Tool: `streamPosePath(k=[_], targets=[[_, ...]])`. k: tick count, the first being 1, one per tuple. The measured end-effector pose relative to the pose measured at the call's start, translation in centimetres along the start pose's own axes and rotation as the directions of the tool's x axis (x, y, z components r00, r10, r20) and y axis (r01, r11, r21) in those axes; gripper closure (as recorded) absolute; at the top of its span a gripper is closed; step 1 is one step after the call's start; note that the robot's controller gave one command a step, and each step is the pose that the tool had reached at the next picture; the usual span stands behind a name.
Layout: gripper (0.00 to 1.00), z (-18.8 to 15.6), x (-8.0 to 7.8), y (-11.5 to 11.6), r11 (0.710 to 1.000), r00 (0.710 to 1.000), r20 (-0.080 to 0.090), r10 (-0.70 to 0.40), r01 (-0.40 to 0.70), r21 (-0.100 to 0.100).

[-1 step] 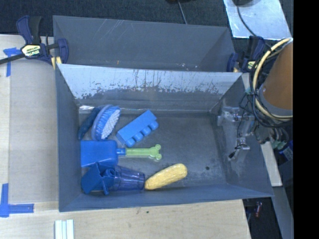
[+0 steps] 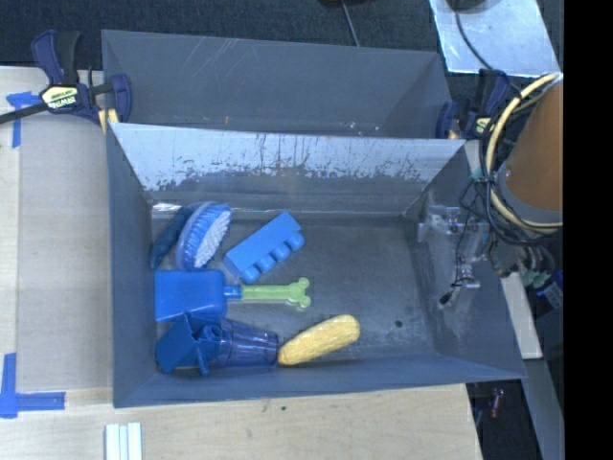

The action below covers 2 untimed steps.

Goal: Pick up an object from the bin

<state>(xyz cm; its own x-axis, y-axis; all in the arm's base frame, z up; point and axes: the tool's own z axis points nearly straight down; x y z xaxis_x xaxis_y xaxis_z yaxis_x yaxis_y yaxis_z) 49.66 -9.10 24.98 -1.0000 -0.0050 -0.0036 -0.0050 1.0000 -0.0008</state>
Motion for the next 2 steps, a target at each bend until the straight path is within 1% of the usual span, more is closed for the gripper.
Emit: streamPosePath(k=[1, 2], targets=[[0.0, 6.8, 0.2, 3.5, 0.995, 0.995, 0.004, -0.101, 0.101, 0.001], [0.0, 8.1, -0.2, 5.6, 1.0, 1.0, 0.001, -0.012, 0.012, 0.0]])
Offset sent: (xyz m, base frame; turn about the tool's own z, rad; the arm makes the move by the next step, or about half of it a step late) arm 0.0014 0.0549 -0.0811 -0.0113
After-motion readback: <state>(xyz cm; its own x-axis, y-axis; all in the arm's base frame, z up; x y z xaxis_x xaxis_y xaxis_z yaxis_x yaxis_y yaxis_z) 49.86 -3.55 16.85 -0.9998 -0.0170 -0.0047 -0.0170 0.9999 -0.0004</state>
